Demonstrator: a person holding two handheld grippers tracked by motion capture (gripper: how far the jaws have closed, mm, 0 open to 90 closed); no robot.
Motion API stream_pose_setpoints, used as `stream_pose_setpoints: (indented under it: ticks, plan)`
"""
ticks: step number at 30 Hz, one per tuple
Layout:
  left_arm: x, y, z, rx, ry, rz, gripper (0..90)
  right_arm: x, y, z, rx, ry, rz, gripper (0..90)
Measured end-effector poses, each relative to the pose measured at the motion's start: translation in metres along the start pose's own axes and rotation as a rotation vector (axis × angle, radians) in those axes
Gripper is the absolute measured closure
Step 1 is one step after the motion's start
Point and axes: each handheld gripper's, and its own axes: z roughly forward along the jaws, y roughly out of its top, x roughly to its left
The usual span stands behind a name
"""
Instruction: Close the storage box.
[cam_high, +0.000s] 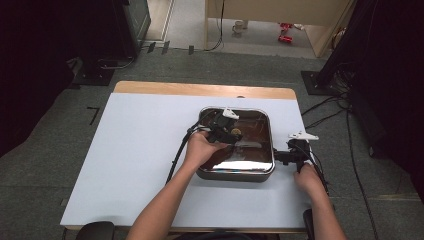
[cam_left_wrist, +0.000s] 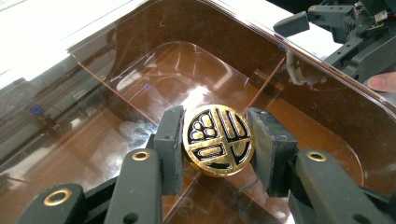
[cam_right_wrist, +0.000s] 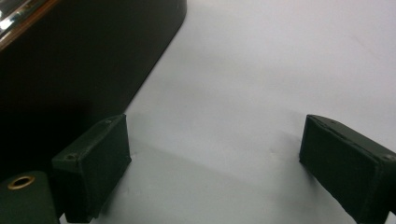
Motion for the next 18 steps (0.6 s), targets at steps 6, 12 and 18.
stream_pose_setpoints:
  ticks: [6, 12, 18]
  plan:
    - [0.0015, -0.0009, 0.0018, 0.015, -0.032, 0.003, 58.8, 0.0000, 0.0000, 0.0000, 0.000, 0.000, 0.000, 8.2]
    - [0.0027, -0.0013, 0.0023, 0.008, -0.041, 0.000, 58.3, -0.0001, 0.0000, 0.0000, 0.000, 0.000, 0.000, 8.2]
    - [0.0046, -0.0004, 0.0012, -0.002, -0.065, -0.020, 49.1, 0.0000, 0.0000, 0.0000, 0.000, 0.000, 0.001, 8.2]
